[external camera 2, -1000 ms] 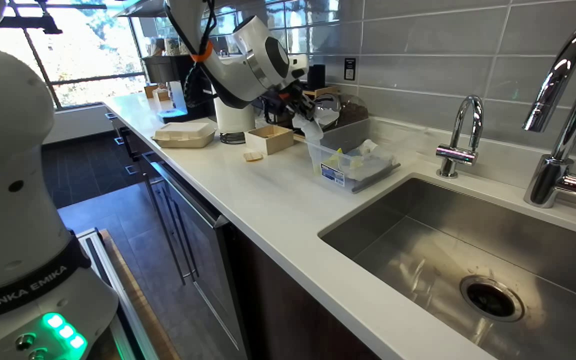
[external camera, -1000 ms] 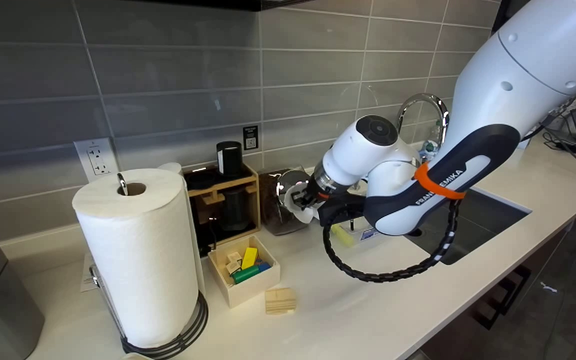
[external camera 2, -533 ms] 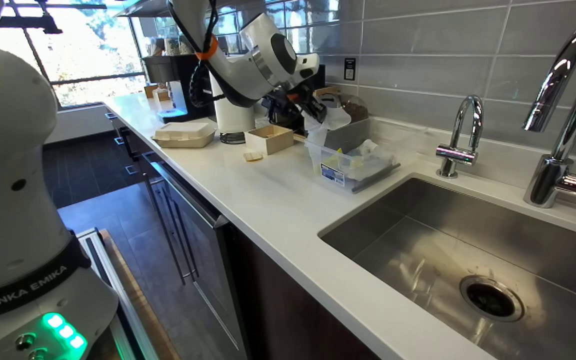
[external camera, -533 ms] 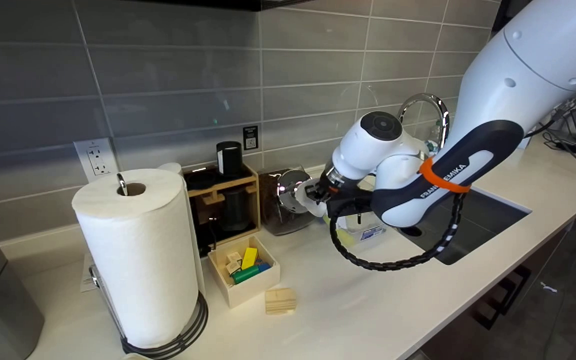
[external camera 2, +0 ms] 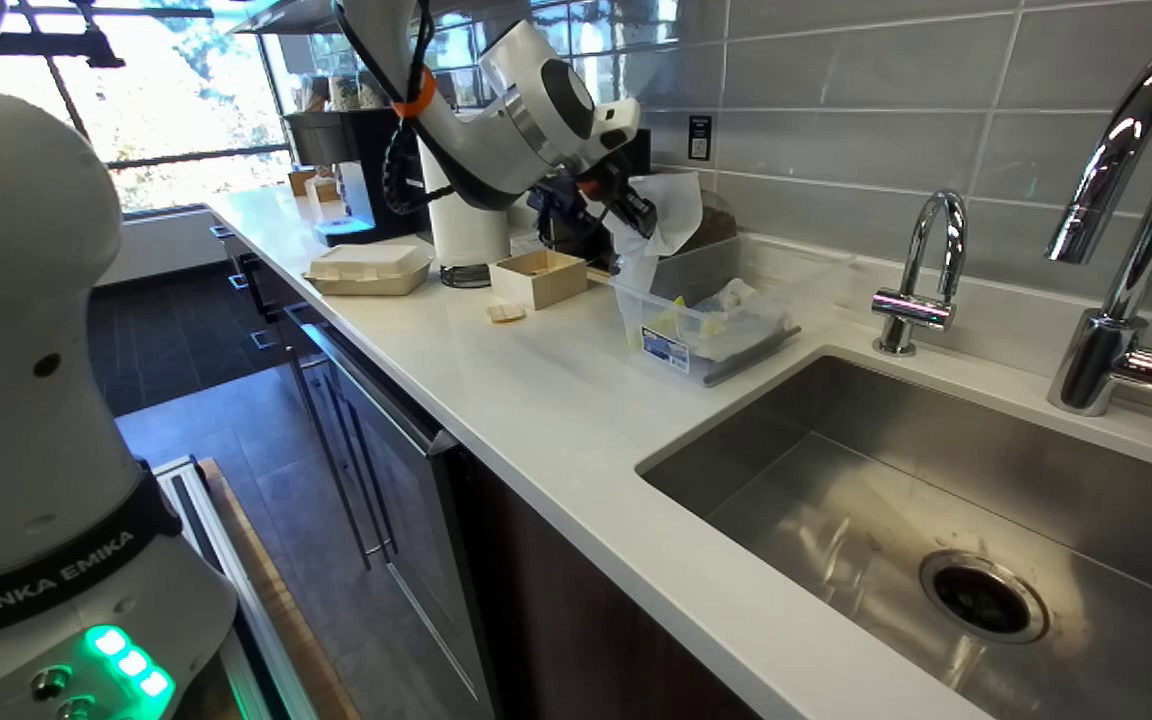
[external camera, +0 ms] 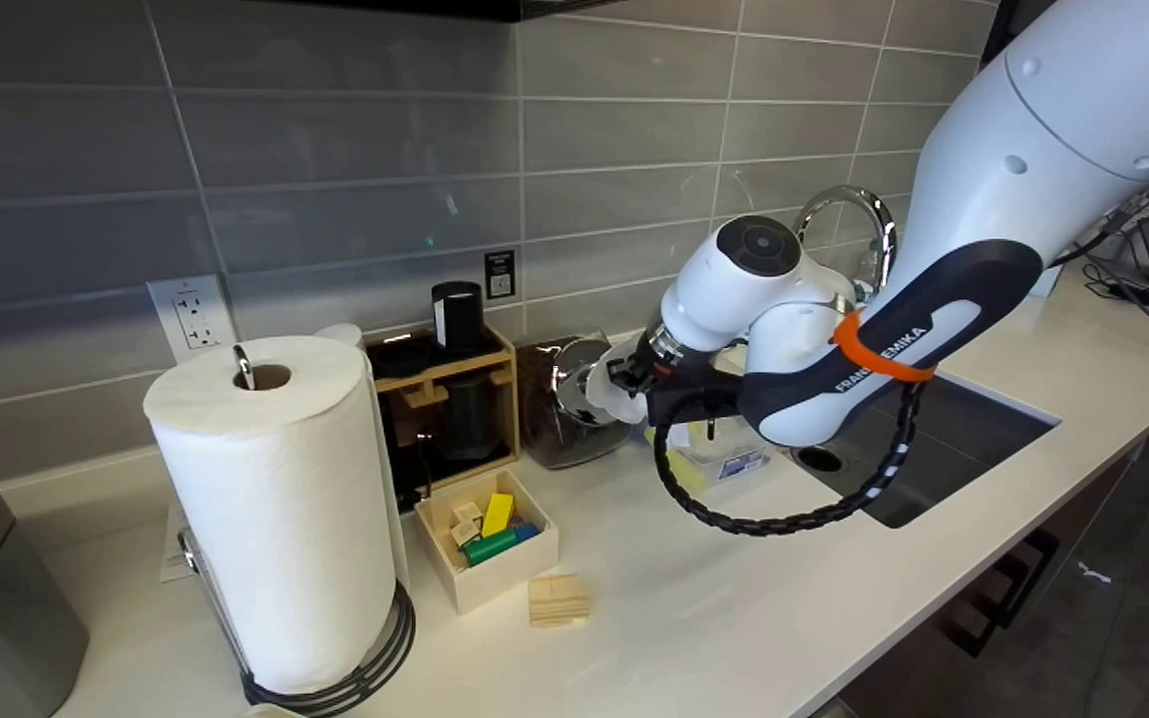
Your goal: Wipe the silver lid with the paper towel
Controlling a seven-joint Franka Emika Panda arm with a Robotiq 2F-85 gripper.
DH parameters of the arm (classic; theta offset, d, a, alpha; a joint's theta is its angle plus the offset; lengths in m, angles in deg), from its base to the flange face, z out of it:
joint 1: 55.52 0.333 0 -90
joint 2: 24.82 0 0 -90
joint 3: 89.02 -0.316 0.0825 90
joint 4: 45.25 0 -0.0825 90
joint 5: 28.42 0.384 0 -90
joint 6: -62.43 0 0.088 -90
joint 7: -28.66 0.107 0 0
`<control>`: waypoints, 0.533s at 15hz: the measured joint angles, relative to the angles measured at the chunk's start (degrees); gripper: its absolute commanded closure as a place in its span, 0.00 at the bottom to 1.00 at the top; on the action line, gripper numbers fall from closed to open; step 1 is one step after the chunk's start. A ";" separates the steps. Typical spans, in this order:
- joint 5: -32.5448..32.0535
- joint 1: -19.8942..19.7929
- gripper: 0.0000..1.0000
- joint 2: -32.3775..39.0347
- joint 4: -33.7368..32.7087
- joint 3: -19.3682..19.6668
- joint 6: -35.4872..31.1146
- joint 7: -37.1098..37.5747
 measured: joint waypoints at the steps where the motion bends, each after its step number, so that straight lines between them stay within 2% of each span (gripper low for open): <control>1: 0.04 0.05 1.00 0.08 0.02 -0.19 0.00 0.04; 8: 0.63 -1.54 1.00 0.02 0.73 -4.49 0.02 0.01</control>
